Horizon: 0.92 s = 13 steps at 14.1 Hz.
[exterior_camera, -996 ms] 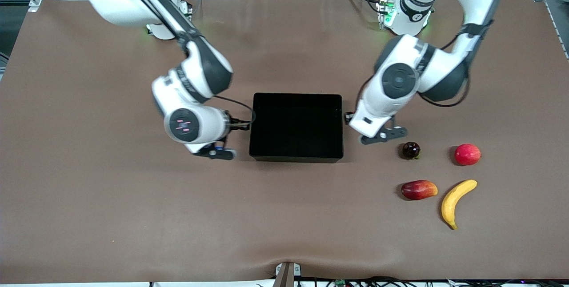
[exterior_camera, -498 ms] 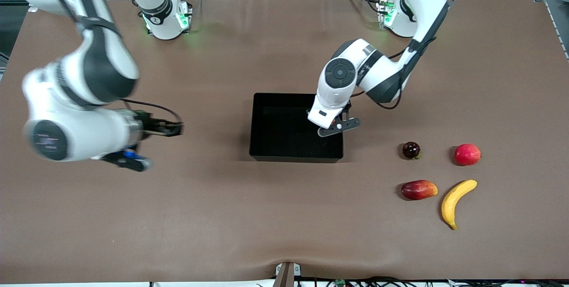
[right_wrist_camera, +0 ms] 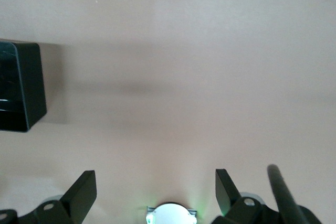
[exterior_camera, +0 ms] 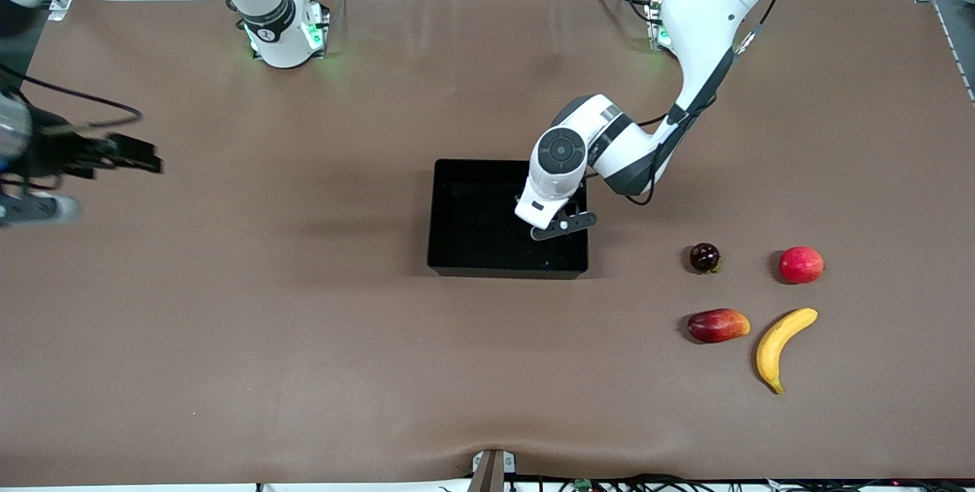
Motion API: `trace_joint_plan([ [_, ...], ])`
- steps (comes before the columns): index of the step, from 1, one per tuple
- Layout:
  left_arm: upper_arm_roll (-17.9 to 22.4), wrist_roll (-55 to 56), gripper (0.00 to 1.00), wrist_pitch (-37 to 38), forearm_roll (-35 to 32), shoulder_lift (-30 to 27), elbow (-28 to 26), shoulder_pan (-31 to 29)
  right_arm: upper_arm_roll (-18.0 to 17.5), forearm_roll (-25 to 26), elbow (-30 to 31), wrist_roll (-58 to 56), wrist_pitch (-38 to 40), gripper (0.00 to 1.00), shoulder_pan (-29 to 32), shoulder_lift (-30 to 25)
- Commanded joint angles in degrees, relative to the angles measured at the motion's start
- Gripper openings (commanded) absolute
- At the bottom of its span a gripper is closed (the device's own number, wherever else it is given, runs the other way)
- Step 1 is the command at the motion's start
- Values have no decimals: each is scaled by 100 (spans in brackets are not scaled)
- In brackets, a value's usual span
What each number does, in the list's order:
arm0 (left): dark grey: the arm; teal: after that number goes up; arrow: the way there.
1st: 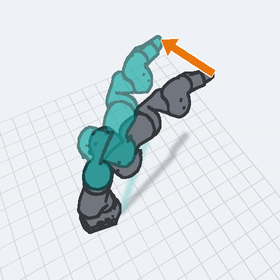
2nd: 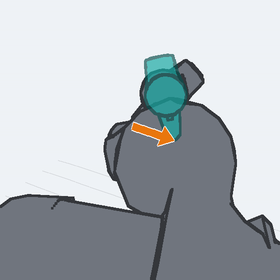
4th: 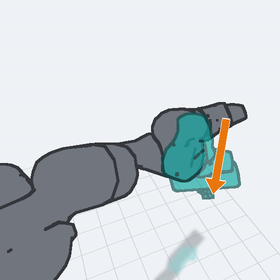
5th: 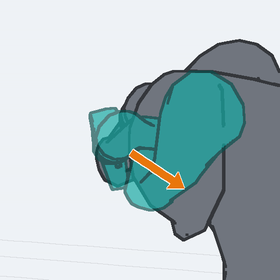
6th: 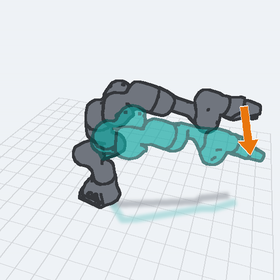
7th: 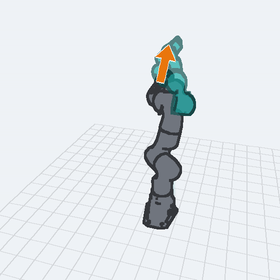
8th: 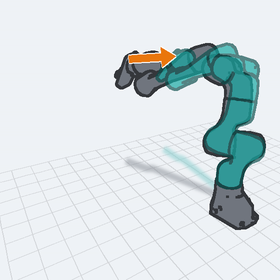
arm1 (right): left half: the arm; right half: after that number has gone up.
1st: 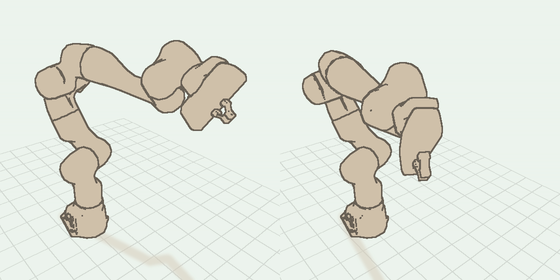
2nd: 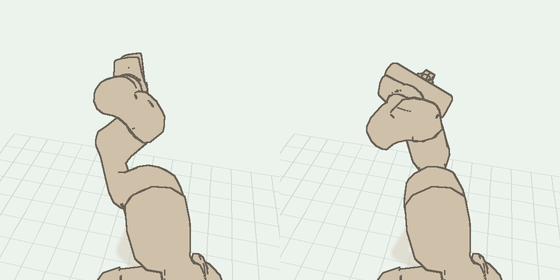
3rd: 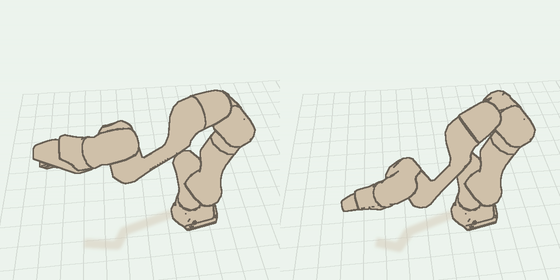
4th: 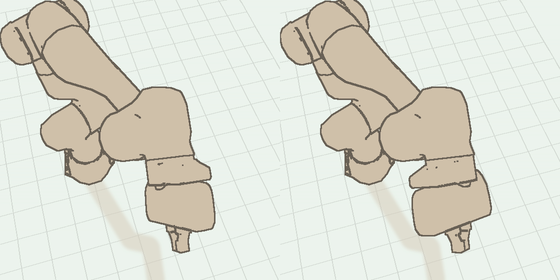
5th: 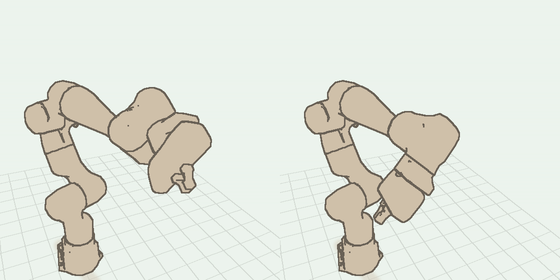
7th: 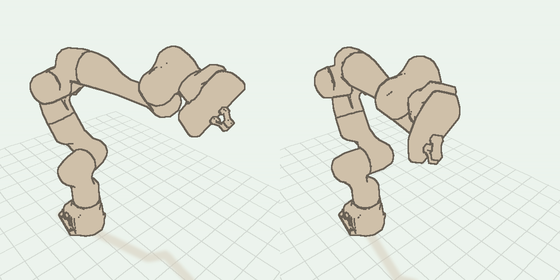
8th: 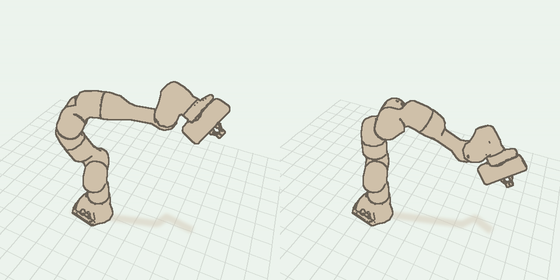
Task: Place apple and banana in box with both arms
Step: 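Lower the apple into the box and open the left gripper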
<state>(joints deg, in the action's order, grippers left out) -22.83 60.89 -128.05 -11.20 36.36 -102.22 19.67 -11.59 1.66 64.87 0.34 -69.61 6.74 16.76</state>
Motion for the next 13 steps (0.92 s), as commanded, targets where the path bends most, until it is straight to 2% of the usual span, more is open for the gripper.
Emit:
trace_joint_plan([
  [1, 33, 169, 47, -44, -154, 38, 44, 55, 314, 19, 1393, -175, -639, 100, -32, -1005],
  [2, 33, 178, 91, -44, -276, 21, 53, 55, 359, 19, 1736, -184, -824, 100, -75, -1278],
  [3, 24, 187, 100, -36, -329, -14, 61, 46, 394, 19, 1940, -184, -896, 100, -93, -1455],
  [5, 7, 204, 100, 139, -269, -346, 123, -67, 526, 19, 2326, -228, -905, 100, -216, -1666],
  [7, 33, 161, 100, 612, -242, -803, 263, -121, 798, 19, 2503, -228, -1036, 100, -540, -1816],
  [9, -20, 47, 100, 1245, -233, -1138, 604, -453, 1062, -7, 2653, -228, -1194, 100, -804, -1939],
  [11, -29, -565, 100, 1825, -146, -1245, 1026, -761, 1124, -25, 2567, -323, -1265, 100, -823, -1896],
  [13, -29, -1479, 100, 2117, -119, -1263, 1239, -1244, 1116, 54, 2067, -702, -1222, 100, -840, -1774],
])
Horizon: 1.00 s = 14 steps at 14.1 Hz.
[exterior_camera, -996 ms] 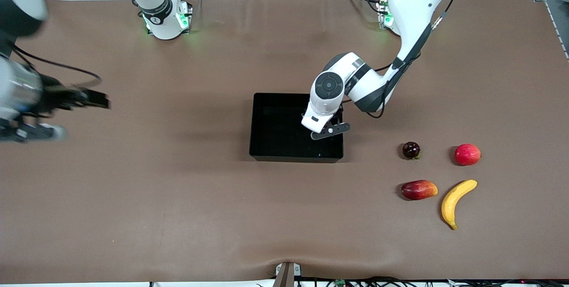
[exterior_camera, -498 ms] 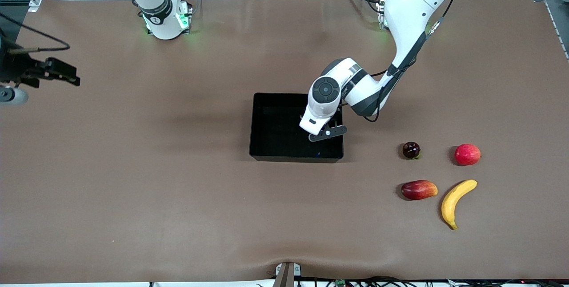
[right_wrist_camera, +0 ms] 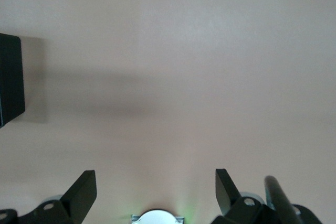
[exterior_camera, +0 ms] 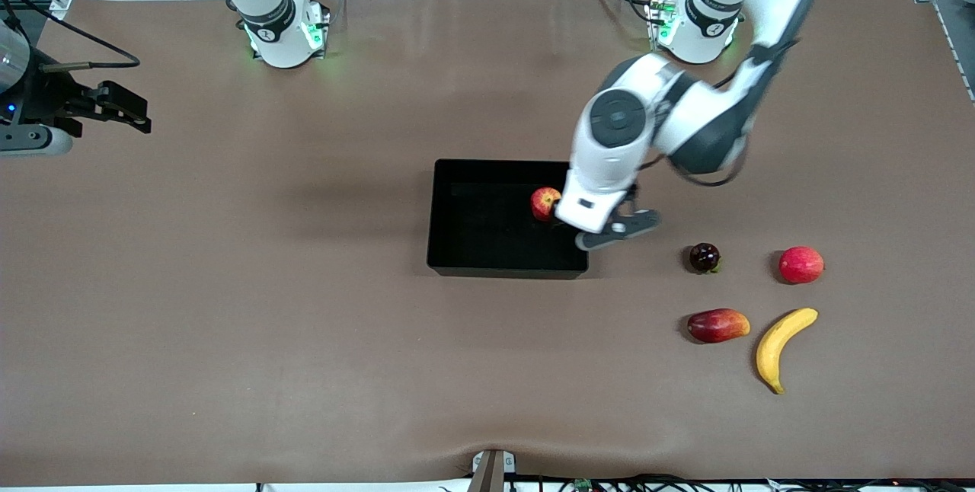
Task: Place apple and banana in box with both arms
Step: 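Lower the apple into the box and open the left gripper, then move the left gripper back over the yellow banana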
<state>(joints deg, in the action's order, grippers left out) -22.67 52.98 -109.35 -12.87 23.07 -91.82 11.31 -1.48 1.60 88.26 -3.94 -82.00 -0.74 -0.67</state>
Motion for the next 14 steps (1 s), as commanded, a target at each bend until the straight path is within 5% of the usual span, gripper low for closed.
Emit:
trace_joint_plan([
  [1, -35, -1171, 100, 248, 40, 57, 191, -663, 104, 60, -361, -282, 18, 100, -93, -13],
  [7, 0, -4380, 100, 196, -618, 364, 94, -2315, 350, -28, -309, -344, 184, 100, 12, -30],
  [14, -9, -6868, 100, -1121, -725, 1189, 85, -3432, 341, -37, -344, -335, 176, 100, -23, -21],
])
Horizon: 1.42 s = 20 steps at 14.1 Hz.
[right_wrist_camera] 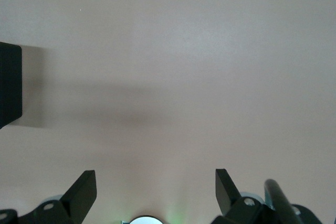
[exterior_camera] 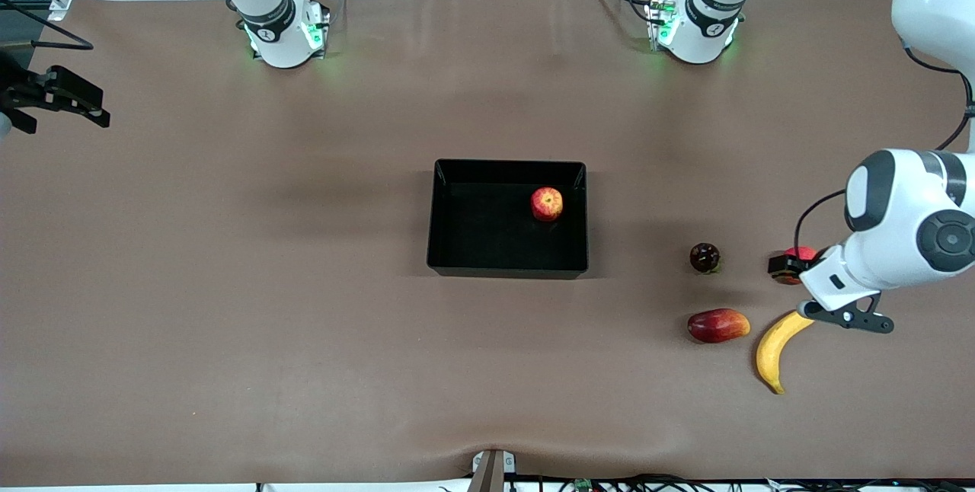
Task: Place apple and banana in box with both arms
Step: 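Move the left gripper back over the yellow banana, then lower the left gripper and close it on the banana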
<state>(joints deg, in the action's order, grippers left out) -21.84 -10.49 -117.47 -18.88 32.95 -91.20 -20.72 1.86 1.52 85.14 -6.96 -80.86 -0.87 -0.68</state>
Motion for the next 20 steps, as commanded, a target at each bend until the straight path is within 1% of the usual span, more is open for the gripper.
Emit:
trace_joint_plan([
  [1, -93, -768, 100, -521, -125, 317, 32, -318, 7, -38, -23, -33, 61, 100, 0, -20],
  [3, -75, -1173, 100, -908, -134, 475, 32, -345, 33, -248, -15, -42, 70, 100, 52, -20],
  [6, -57, -2069, 100, -1409, -134, 678, 76, -363, 77, -266, -15, -42, 53, 100, 44, -20],
  [9, -57, -2229, 100, -1577, -142, 748, 111, -302, 78, -266, -15, -51, 52, 100, 44, -20],
  [10, -57, -2343, 100, -1743, -238, 792, 111, -275, 78, -257, -6, -51, 70, 100, 44, -20],
  [13, -57, -2529, 100, -2340, -362, 1178, 146, -249, 78, -257, -6, -42, 79, 100, 44, -20],
  [14, -49, -2537, 100, -2577, -380, 1344, 207, -127, 78, -257, -6, -42, 79, 100, 44, -20],
  [15, -40, -2537, 100, -2640, -380, 1407, 225, -117, 78, -257, -6, -42, 79, 100, 44, -20],
  [16, -40, -2546, 95, -2658, -397, 1495, 226, -178, 78, -257, -6, -42, 79, 100, 44, -20],
  [18, 47, -2625, 75, -2685, -415, 1539, 226, -179, 78, -257, -6, -42, 79, 100, 52, -20],
  [19, 135, -2643, 67, -2694, -484, 1548, 234, -135, 78, -257, -6, -42, 79, 100, 52, -20],
  [20, 153, -2643, 65, -2790, -537, 1548, 243, -117, 78, -257, -6, -42, 88, 100, 52, -20],
])
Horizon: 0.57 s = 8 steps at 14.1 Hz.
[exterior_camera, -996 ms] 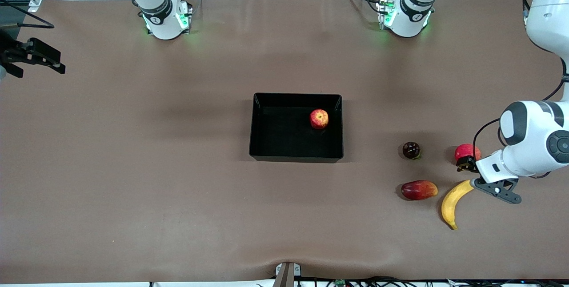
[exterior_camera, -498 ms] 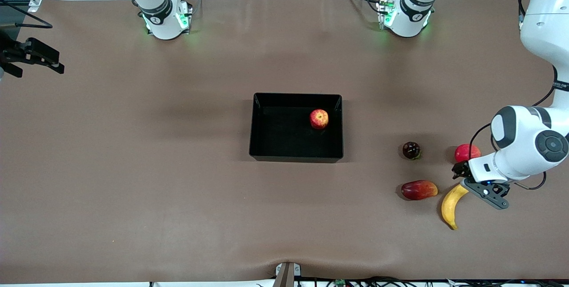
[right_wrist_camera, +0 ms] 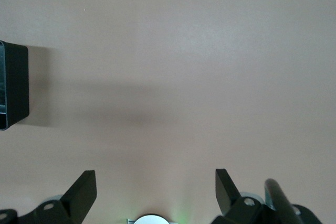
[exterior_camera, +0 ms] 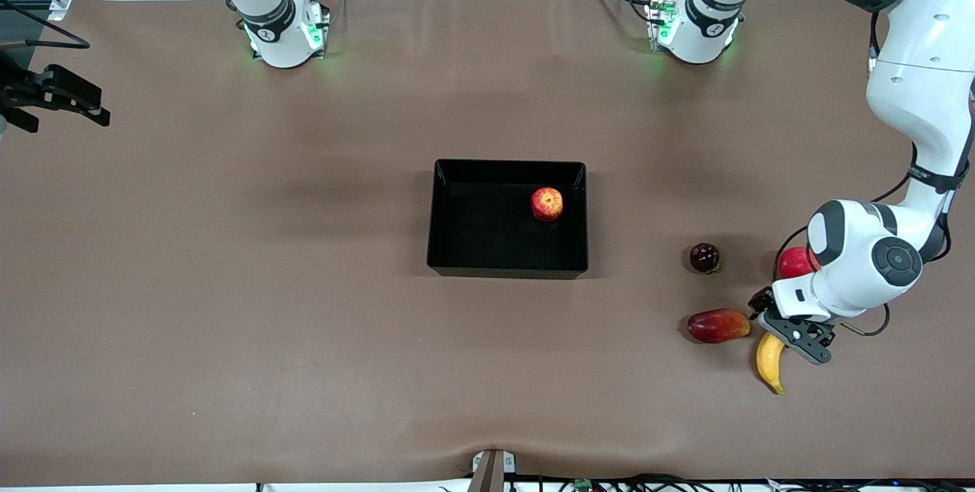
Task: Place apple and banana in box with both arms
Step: 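Lower the left gripper and close it on the banana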
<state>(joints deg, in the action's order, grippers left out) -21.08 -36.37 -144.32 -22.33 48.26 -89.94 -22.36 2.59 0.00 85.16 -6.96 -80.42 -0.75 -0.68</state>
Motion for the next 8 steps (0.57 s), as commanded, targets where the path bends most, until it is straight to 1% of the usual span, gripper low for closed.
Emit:
trace_joint_plan([
  [1, 77, -55, 46, -166, -211, 16, 117, 39, 4, -105, -8, -42, 35, 100, 40, -20],
  [2, 77, -64, 11, -167, -219, -10, 117, 39, 4, -105, -8, -42, 35, 100, 40, -20],
  [3, 77, -142, 0, -167, -263, -71, 125, 30, 4, -114, -8, -42, 35, 100, 40, -20],
  [5, 51, -633, 0, -150, -343, -229, 134, -5, 4, -114, -8, -42, 44, 100, 40, -11],
  [6, 25, -739, 0, -80, -343, -395, 134, -14, 4, -114, -8, -42, 44, 100, 49, -20],
  [7, -10, -723, 0, 191, -334, -562, 134, 12, 4, -114, 0, -42, 44, 100, 49, -12],
  [8, -176, -671, 0, 541, -247, -738, 143, 56, 4, -114, -8, -42, 44, 100, 49, -11],
])
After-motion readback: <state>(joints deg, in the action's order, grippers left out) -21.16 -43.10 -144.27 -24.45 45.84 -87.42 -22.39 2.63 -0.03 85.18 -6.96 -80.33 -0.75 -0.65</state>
